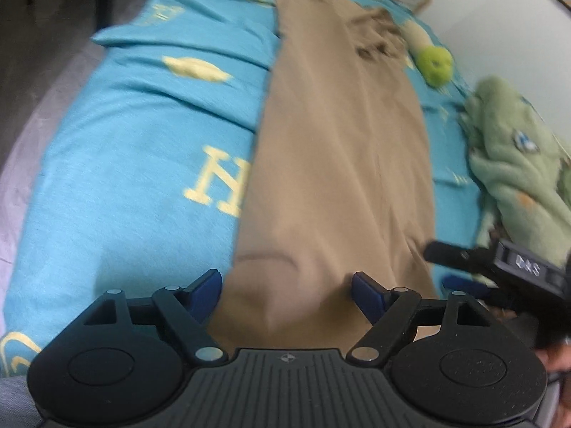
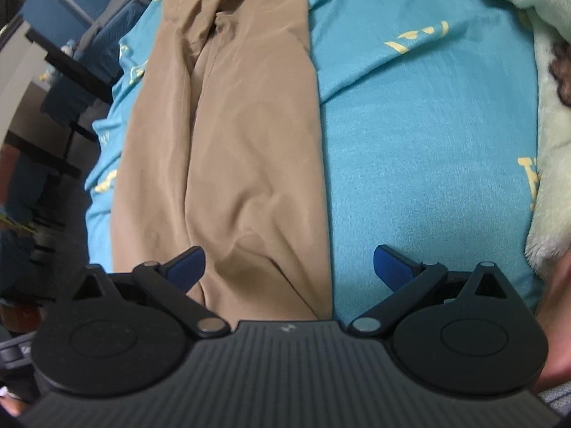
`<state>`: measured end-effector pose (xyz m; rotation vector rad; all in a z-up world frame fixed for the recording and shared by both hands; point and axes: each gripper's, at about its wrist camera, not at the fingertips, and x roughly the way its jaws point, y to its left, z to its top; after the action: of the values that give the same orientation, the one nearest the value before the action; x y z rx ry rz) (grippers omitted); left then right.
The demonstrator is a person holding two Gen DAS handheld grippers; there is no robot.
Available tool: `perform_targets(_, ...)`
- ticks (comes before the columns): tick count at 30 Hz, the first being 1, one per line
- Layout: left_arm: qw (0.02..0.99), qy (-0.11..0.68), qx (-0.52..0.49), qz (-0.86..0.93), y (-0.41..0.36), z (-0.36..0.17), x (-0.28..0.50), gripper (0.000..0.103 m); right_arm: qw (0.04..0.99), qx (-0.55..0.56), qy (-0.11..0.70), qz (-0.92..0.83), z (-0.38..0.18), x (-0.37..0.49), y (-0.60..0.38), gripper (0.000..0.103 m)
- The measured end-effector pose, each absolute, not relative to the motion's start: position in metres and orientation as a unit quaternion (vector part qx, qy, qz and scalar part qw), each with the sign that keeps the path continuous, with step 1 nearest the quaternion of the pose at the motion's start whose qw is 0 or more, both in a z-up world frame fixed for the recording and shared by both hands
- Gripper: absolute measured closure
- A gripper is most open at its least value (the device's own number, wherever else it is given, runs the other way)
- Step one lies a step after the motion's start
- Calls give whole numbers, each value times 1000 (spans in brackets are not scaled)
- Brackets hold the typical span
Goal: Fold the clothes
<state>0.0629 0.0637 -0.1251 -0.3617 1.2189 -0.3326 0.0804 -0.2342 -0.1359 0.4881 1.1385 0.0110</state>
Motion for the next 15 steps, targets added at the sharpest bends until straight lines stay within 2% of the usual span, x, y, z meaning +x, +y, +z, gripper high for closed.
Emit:
perform_targets(4,788,571,-158,-167,58,-126,57,24,821,205,533,7,-133,77,-227,1)
perform_targets(10,780,579,-153,-182,54,-128,44,34,827,185,530,9,-130,77,-218,1)
perform_targets(13,779,582,-144,-186,51,-129,38,42,828,181,530,10,-129,77,-216,1)
perform_targets(15,780,583,-137,-181,44,-129,38,51,825,183,534,13,-130,78,-215,1)
